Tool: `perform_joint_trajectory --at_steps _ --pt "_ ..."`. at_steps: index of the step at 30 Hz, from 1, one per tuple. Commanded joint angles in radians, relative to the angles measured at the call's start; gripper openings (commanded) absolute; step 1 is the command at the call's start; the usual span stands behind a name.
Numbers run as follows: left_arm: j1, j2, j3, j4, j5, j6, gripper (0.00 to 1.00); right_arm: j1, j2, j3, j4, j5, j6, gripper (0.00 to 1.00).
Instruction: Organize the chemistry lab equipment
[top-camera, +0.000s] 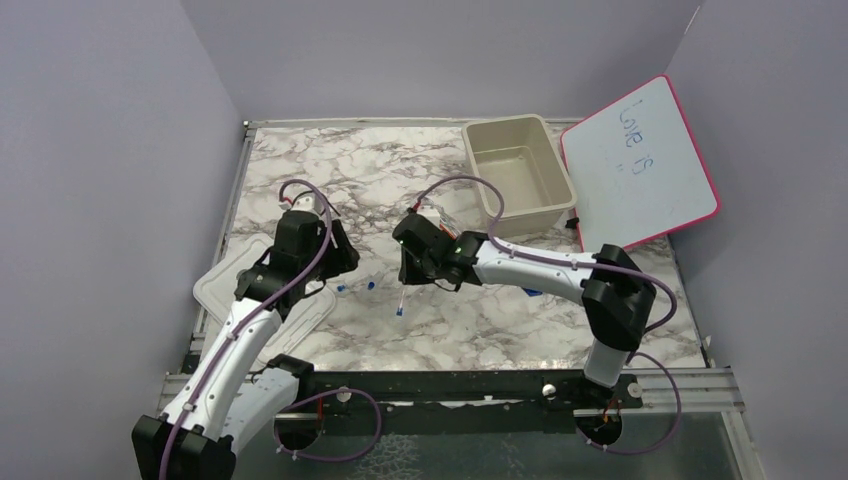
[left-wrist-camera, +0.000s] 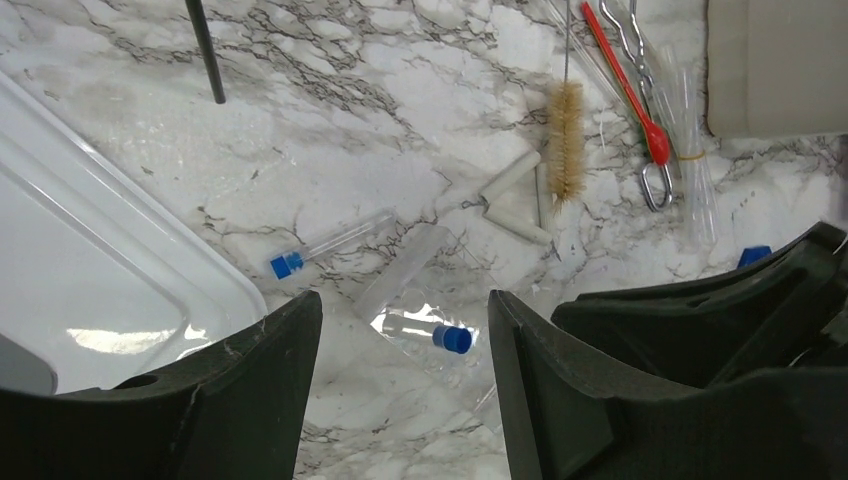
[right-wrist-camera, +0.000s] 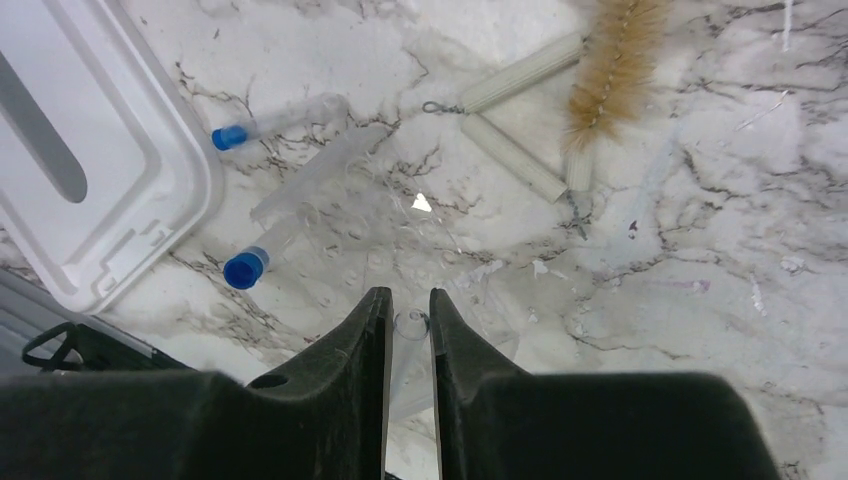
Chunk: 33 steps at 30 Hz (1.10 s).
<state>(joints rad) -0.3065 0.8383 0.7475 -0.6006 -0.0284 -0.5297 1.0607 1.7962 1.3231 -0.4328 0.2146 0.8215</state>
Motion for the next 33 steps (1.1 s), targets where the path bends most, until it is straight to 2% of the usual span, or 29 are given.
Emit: perform_joint_trajectory --at_steps 1,7,10,19,22,25,29,33 --pt "0.007 0.036 -0.009 0.016 0.073 0.009 0.65 -0.067 -0.082 -0.053 0.054 -0.097 -0.062 0.22" --pt "0.007 0.084 0.015 0.019 0.037 0.01 0.65 -0.164 -0.145 -0.136 0.021 -0.163 -0.23 0.22" --pt "0.007 0.102 0.024 0.029 -0.004 0.009 0.65 -0.185 -0.13 -0.165 -0.007 -0.132 -0.309 0.22" --pt "0.007 0.114 0.017 0.043 -0.052 -0.026 0.65 -0.202 -0.012 -0.203 0.092 -0.032 -0.353 0.23" --pt "0.007 0.107 0.01 0.011 -0.113 -0.046 0.64 -0.202 0.009 -0.208 0.127 -0.01 -0.36 0.27" --pt "0.007 0.119 -0.002 -0.039 -0.161 -0.086 0.61 -0.202 0.012 -0.209 0.141 0.02 -0.369 0.36" --pt "0.007 0.139 -0.052 -0.048 -0.122 -0.146 0.54 -0.202 -0.014 -0.205 0.15 0.039 -0.378 0.48" --pt "0.007 0.155 -0.083 -0.029 -0.062 -0.18 0.48 -0.202 -0.054 -0.194 0.149 0.028 -0.388 0.52"
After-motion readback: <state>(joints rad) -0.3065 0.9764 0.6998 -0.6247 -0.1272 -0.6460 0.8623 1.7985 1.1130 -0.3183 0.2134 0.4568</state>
